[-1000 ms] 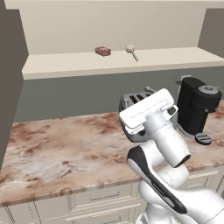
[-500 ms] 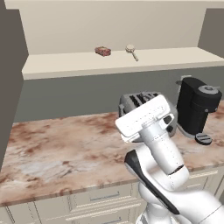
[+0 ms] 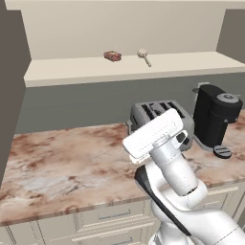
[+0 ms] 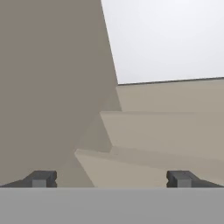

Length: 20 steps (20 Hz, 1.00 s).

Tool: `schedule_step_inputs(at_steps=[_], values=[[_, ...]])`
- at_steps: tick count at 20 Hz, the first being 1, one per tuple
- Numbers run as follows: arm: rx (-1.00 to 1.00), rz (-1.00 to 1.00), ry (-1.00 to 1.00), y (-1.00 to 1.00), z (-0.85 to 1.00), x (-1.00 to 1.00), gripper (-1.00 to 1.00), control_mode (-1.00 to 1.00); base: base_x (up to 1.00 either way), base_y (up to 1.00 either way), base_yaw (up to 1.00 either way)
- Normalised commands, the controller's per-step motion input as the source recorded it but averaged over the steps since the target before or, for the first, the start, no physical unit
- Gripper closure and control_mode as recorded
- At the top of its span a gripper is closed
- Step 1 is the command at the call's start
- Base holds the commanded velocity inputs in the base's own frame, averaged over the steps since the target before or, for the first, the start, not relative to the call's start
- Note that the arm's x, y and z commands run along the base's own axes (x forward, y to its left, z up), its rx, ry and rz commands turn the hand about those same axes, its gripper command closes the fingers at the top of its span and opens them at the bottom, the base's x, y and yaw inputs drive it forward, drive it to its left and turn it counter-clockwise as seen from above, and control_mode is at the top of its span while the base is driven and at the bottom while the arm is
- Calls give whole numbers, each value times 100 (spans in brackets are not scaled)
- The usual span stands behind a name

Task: Pick up the bar soap and dish brush from the sink, and place them back in the cabinet, and close the cabinet doors.

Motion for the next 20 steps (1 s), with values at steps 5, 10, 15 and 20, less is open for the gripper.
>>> schedule_step_inputs(at_steps=[5, 10, 15, 20], values=[[0, 4, 0, 27, 0, -37, -100, -100, 0, 0, 0], [0, 3, 0, 33, 0, -37, -100, -100, 0, 0, 0], [0, 1, 0, 33, 0, -40, -100, -100, 0, 0, 0], [0, 0, 0, 28, 0, -35, -100, -100, 0, 0, 0]])
